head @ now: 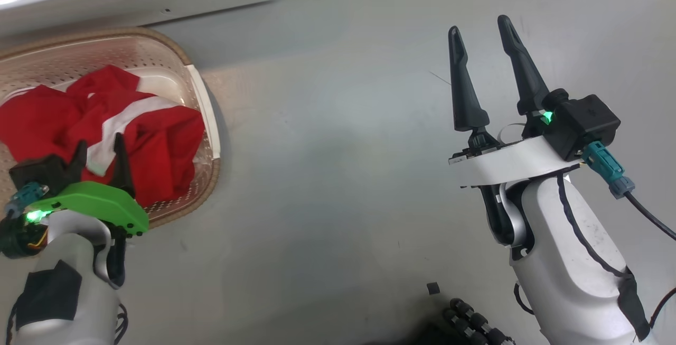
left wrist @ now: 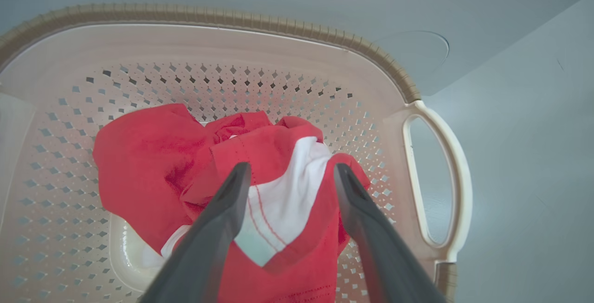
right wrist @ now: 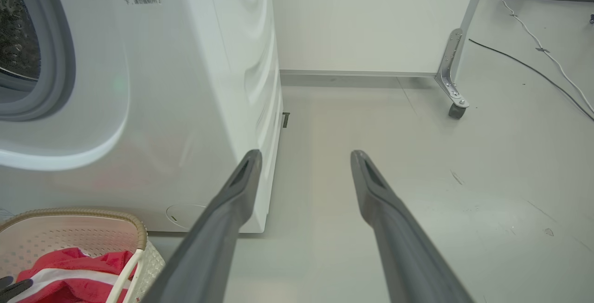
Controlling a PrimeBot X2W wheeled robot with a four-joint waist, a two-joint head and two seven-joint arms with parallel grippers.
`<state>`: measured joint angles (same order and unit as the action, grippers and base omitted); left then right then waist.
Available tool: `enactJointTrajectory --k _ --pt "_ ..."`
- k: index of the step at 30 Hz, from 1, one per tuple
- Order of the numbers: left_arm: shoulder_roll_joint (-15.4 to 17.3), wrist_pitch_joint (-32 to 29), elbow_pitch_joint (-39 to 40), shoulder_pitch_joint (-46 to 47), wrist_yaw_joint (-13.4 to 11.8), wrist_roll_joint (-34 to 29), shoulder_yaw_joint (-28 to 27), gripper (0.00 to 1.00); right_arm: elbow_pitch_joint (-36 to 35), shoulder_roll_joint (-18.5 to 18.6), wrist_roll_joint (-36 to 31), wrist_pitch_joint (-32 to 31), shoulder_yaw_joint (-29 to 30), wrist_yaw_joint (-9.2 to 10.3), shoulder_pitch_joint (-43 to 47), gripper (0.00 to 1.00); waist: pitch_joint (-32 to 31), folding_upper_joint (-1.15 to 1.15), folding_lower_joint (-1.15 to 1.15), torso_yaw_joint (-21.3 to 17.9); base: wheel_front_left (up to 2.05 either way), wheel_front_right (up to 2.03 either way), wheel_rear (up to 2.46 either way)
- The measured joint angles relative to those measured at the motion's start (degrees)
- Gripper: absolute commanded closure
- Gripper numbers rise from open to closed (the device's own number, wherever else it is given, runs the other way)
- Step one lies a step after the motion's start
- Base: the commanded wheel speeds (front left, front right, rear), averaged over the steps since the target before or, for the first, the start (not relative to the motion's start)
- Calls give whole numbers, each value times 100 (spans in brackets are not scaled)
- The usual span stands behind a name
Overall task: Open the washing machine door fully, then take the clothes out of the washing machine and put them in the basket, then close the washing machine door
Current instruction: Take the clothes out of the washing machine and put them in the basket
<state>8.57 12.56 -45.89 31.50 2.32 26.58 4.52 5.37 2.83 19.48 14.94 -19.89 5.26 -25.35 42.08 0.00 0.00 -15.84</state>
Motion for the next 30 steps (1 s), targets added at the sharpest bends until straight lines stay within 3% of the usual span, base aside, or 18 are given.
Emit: enactJointTrajectory --k 16,30 --pt "-360 174 252 14 194 -157 169 0 589 89 -344 0 414 -66 275 0 -910 0 0 617 0 0 0" --pt "-372 187 1686 -517 176 -710 124 0 898 82 -408 0 559 -166 702 0 -1949 0 0 1126 0 0 0"
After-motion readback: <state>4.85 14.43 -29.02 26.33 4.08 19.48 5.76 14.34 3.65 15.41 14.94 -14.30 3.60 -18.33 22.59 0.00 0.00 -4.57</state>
